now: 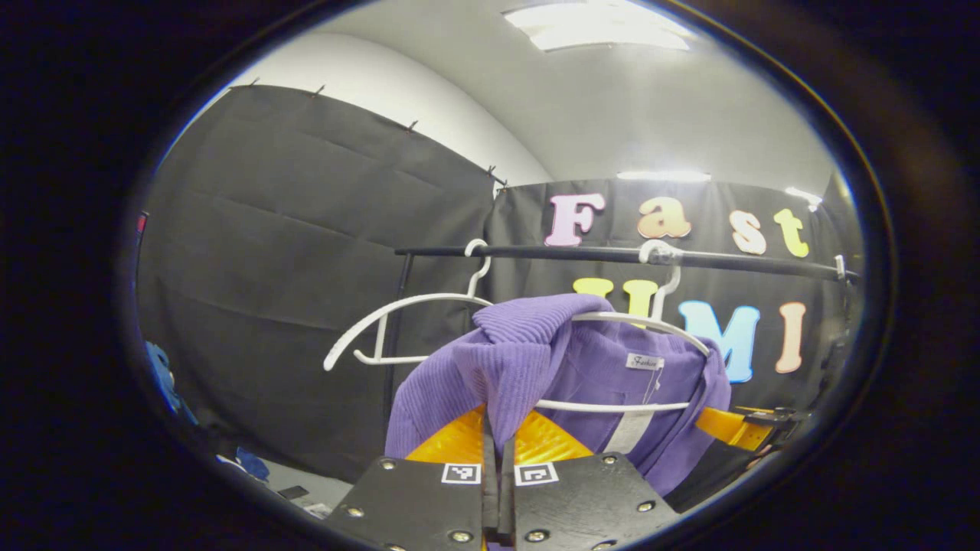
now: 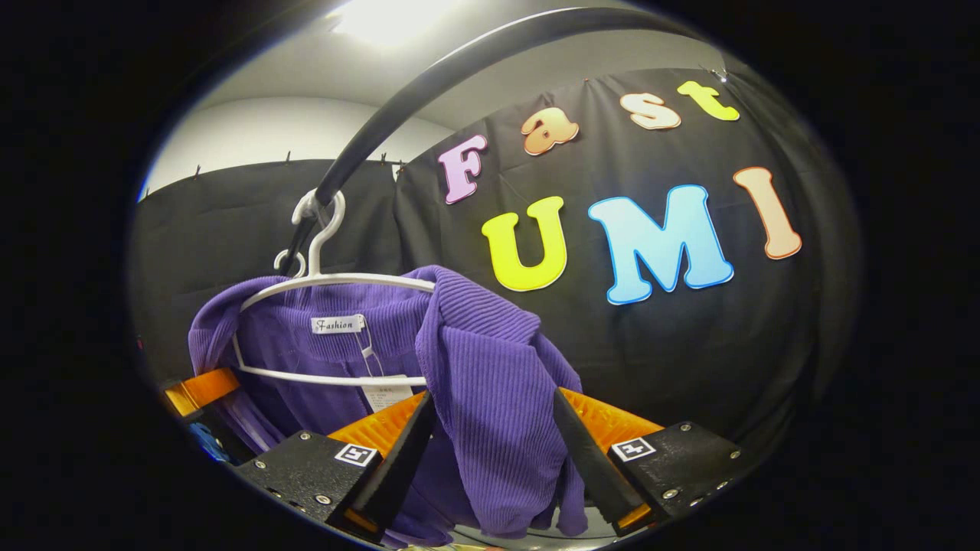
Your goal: Grasp the clothes on the hanger with both hands and then place them into the laundry hamper below.
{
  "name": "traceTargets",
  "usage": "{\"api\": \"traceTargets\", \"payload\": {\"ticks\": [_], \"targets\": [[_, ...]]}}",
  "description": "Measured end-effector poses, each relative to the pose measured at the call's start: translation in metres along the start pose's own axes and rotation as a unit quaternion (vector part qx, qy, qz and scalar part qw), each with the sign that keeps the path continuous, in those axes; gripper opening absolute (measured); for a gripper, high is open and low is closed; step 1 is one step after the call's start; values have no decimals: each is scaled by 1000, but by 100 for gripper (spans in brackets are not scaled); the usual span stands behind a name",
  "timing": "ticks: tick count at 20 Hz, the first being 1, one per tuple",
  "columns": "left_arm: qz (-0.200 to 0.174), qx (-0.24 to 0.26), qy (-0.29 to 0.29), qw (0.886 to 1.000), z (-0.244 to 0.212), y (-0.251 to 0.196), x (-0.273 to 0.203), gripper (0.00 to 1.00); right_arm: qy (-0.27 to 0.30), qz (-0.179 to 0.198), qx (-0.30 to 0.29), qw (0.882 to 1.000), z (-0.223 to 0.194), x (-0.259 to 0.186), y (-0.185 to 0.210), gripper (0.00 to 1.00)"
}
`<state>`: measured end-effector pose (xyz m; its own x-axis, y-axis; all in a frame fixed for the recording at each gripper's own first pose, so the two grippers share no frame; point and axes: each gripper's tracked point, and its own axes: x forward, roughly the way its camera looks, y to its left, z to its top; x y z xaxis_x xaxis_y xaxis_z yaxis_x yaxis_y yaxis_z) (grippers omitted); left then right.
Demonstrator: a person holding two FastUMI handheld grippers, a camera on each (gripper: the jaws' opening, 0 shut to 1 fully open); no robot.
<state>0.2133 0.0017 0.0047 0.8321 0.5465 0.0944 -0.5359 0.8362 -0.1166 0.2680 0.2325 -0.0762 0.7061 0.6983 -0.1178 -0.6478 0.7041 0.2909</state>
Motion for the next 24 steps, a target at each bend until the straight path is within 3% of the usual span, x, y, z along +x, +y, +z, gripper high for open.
{"api": "traceTargets", "payload": {"ticks": [4, 5, 6, 8, 9, 10, 11, 12, 13, 14, 16, 19, 22, 23, 24], "targets": [[-1, 9, 3, 1000, 0, -1, -8, 8, 16, -3, -11, 1000, -13, 9, 5, 95], [-1, 10, 4, 1000, 0, -1, -9, 1, 14, -11, -23, 1000, -14, 13, 2, 95], [-5, 9, 6, 1000, -1, -3, -11, 8, 13, -21, -36, 999, -15, 16, -1, 95], [-14, 7, 9, 1000, -1, -4, -11, 8, 12, -42, -59, 997, -19, 15, -6, 95], [-19, 5, 11, 1000, -2, -3, -13, 1, 9, -54, -65, 996, -18, 16, -9, 95], [-27, -1, 14, 1000, -2, -4, -14, 8, 8, -60, -67, 996, -16, 21, -11, 93], [-37, -5, 19, 999, -3, -4, -16, 8, 8, -65, -70, 995, -14, 22, -16, 89], [-48, -7, 25, 999, -5, -5, -17, 1, 8, -75, -73, 994, -11, 28, -27, 71], [-58, -8, 30, 998, -5, -5, -17, 1, 4, -82, -75, 994, -6, 34, -36, 57], [-67, -6, 33, 997, -3, -4, -18, 1, 3, -89, -75, 993, -4, 35, -41, 34], [-84, -5, 33, 996, 6, -2, -22, 1, 5, -76, -64, 995, -1, 31, -39, 6], [-108, -6, 20, 994, 27, 4, -26, 1, 12, -81, -57, 995, 3, 24, -44, 0], [-120, -17, 24, 992, 30, 15, -21, 1, -2, -117, -71, 991, 16, 14, -55, 0], [-122, -20, 25, 992, 31, 20, -19, 8, -7, -126, -72, 989, 19, 12, -56, 0], [-122, -21, 24, 992, 32, 25, -17, 8, -9, -134, -71, 988, 19, 10, -57, 0]]}}
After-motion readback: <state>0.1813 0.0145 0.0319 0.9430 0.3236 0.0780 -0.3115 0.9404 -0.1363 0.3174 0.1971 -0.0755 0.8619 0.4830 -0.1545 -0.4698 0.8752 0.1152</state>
